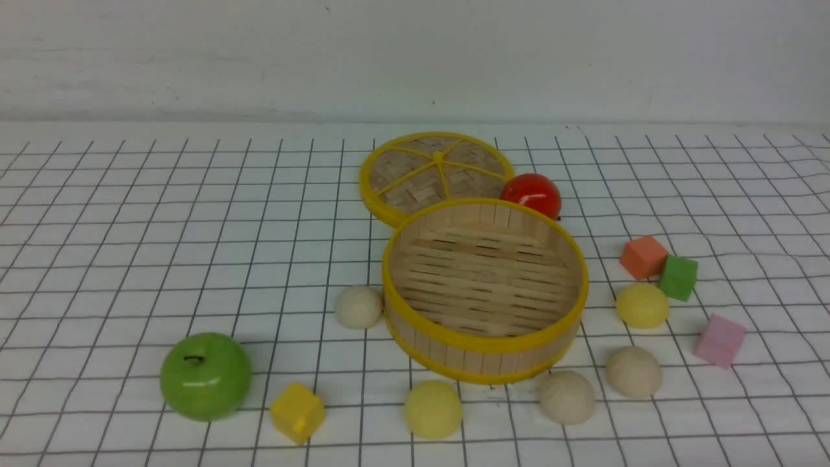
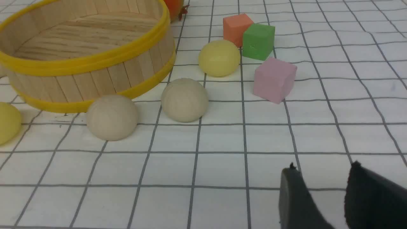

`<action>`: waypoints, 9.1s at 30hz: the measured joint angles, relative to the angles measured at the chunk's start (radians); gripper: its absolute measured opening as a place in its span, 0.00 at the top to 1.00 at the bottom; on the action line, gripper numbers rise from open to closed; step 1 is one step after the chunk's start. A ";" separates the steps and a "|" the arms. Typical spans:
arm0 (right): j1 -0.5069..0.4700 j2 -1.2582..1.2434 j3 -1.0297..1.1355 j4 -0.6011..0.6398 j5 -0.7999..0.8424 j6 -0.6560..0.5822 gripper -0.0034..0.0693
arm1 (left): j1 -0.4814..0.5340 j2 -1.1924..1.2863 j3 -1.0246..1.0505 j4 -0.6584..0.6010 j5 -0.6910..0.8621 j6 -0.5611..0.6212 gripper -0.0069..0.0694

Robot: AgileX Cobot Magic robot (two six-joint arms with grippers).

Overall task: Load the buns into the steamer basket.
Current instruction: Use the left arm to grab a steamed stuffed bun, then use the left arm to put the steamed stuffed bun into the steamer, then use the right arm to grab a steamed stuffed bun, then use the right arm to put the steamed stuffed bun into the steamer, then use the right arm to grab a steamed stuffed bun

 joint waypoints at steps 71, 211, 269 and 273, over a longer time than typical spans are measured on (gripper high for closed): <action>0.000 0.000 0.000 0.000 0.000 0.000 0.62 | -0.333 1.830 -1.435 -0.142 0.454 0.220 0.91; 0.365 1.738 -1.188 0.072 0.408 0.090 0.46 | -0.466 0.249 -0.299 -0.198 -0.167 0.191 0.93; 0.352 1.689 -1.433 -0.052 0.548 0.131 0.30 | -0.466 0.249 -0.299 -0.189 -0.144 0.191 0.92; 0.276 1.636 -1.234 -0.083 0.563 0.208 0.44 | -0.466 0.249 -0.299 -0.189 -0.144 0.191 0.91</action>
